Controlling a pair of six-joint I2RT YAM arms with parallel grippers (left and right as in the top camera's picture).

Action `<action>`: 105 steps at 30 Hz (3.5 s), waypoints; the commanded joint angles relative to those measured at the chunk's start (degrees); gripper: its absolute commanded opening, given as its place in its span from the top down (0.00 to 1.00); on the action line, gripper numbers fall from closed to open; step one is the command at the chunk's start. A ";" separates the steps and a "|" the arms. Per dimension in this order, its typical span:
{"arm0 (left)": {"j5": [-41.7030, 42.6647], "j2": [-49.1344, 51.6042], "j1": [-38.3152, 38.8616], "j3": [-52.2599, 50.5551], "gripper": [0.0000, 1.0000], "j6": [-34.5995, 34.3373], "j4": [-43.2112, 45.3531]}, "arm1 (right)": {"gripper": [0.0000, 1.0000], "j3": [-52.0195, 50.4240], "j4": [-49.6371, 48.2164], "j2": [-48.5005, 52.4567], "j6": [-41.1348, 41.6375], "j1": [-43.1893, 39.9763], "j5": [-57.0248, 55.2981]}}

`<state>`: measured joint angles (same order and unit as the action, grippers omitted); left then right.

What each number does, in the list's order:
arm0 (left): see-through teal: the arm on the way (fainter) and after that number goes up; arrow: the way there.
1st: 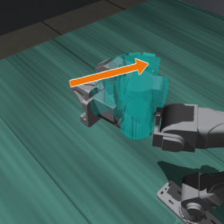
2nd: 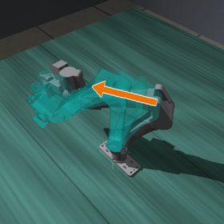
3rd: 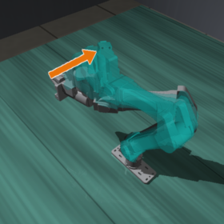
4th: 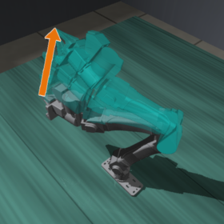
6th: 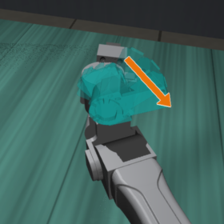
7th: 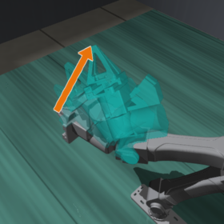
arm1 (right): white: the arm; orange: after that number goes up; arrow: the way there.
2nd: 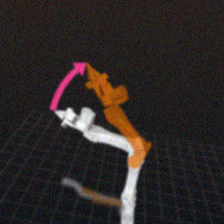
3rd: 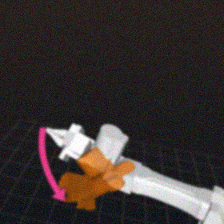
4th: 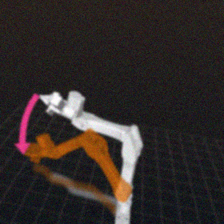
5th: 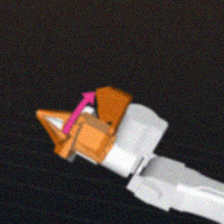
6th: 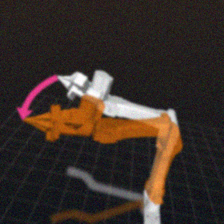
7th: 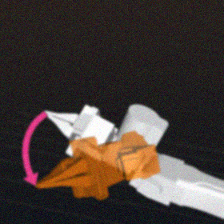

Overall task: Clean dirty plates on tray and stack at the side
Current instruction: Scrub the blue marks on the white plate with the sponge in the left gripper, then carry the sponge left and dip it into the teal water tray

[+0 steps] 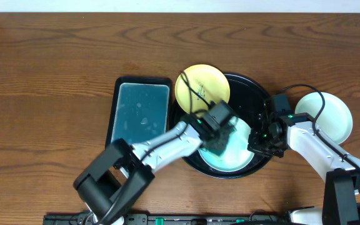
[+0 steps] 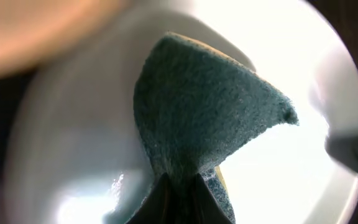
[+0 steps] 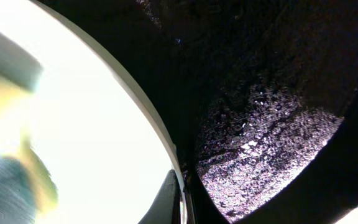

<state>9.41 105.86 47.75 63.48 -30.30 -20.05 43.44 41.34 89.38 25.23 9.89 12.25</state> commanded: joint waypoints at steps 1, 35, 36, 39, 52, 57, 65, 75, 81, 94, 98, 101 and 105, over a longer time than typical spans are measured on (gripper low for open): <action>-6.88 1.29 -5.66 -1.75 0.92 -1.29 0.79 | 0.99 -1.57 0.50 0.70 0.90 -0.04 -4.28; -7.76 1.01 1.07 -1.73 0.92 3.23 -9.03 | 0.99 -1.57 0.70 0.70 0.90 -0.04 -4.28; -7.76 0.81 0.31 -1.68 0.92 3.26 -8.87 | 0.99 -1.57 0.76 0.70 0.90 -0.04 -4.28; -6.60 -0.39 -1.97 -1.20 0.92 3.65 -7.91 | 0.99 -1.57 1.11 0.70 0.90 -0.04 -4.31; 0.85 -15.74 -4.79 1.38 0.92 8.07 -8.68 | 0.89 -1.57 0.22 0.70 0.90 -0.04 -4.31; -0.02 -20.98 -8.41 1.36 0.92 8.87 -11.87 | 0.78 -1.60 -1.86 0.70 0.87 -0.04 -4.28; 0.02 -21.92 -23.23 1.14 0.92 13.29 -19.52 | 0.87 -1.62 -4.66 0.74 0.85 -0.02 -4.26; 0.04 -16.92 -35.69 -0.50 0.92 16.17 -20.39 | 0.94 -1.62 -4.81 0.74 0.85 -0.02 -2.43; 0.61 -10.29 -35.78 -0.52 0.92 16.15 -19.98 | 0.95 -1.62 -4.90 0.74 0.85 -0.02 -0.17; 0.39 2.08 -35.80 -0.52 0.92 16.35 -16.11 | 0.97 -1.62 -4.79 0.74 0.85 -0.02 -0.20; 0.46 5.27 -35.80 -0.52 0.92 16.31 -15.80 | 0.97 -1.62 -4.74 0.74 0.85 -0.02 -0.20; 0.46 6.12 -35.78 -0.52 0.92 16.31 -16.37 | 0.97 -1.62 -4.70 0.74 0.85 -0.02 -0.20; 0.46 4.87 -35.85 -0.35 0.92 16.33 -17.27 | 0.98 -1.62 -4.70 0.74 0.85 -0.02 -0.20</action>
<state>11.27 106.67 11.99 64.69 -14.92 -37.58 42.63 37.06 89.41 26.09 9.82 13.04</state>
